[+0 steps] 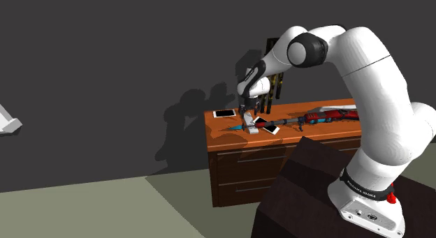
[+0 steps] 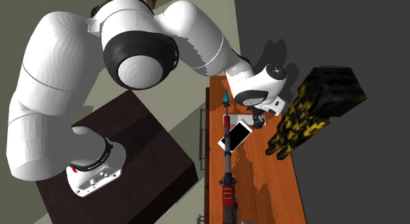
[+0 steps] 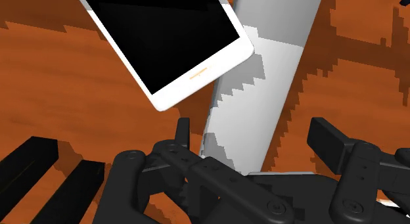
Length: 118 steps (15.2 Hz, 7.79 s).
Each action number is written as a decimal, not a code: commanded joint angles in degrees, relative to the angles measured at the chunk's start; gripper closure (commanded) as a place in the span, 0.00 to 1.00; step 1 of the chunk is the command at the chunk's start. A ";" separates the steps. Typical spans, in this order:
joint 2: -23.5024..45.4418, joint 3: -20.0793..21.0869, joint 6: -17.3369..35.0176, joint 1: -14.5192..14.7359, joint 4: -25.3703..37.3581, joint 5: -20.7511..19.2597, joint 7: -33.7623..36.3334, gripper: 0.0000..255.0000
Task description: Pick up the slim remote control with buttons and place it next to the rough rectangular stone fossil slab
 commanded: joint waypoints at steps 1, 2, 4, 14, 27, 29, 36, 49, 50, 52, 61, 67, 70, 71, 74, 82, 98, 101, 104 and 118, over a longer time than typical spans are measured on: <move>1.41 0.23 0.78 -0.21 0.65 0.20 -0.12 0.00; 2.09 0.34 1.16 -0.30 0.96 0.29 -0.17 0.00; 3.16 0.52 1.73 -0.43 1.46 0.41 -0.24 0.00; 3.15 0.51 1.72 -0.43 1.46 0.41 -0.24 1.00; -0.84 -0.16 -0.57 0.09 -0.26 -0.11 0.08 1.00; -2.13 -0.39 -1.40 0.26 -0.72 -0.31 0.20 1.00; -6.45 -1.18 -4.51 0.85 -1.94 -1.08 0.69 1.00; -13.63 -2.51 -11.06 1.80 -2.52 -2.70 1.72 1.00; -14.13 -2.60 -11.61 1.86 -2.47 -2.83 1.80 1.00; -15.12 -2.77 -12.71 1.98 -2.34 -3.08 1.96 1.00; -19.15 -3.44 -17.90 2.43 -1.11 -4.20 2.68 1.00; -23.55 -4.87 -16.42 -0.05 -7.06 -4.43 -1.50 1.00; -26.02 -6.01 -15.10 -2.07 -10.89 -4.51 -4.87 1.00; -26.76 -6.41 -14.73 -2.76 -12.03 -4.53 -6.03 1.00; -28.72 -7.65 -13.76 -4.92 -15.02 -4.59 -9.60 1.00; -32.00 -11.31 -12.26 -11.15 -20.01 -4.49 -19.83 1.00; -28.77 -15.71 -9.43 -21.69 -20.63 -0.89 -37.20 1.00; -27.08 -15.18 -7.56 -22.08 -20.97 0.25 -37.97 1.00; -25.33 -14.58 -5.74 -22.53 -21.20 1.42 -38.77 1.00; -16.46 -10.85 2.16 -25.29 -20.72 6.89 -42.51 1.00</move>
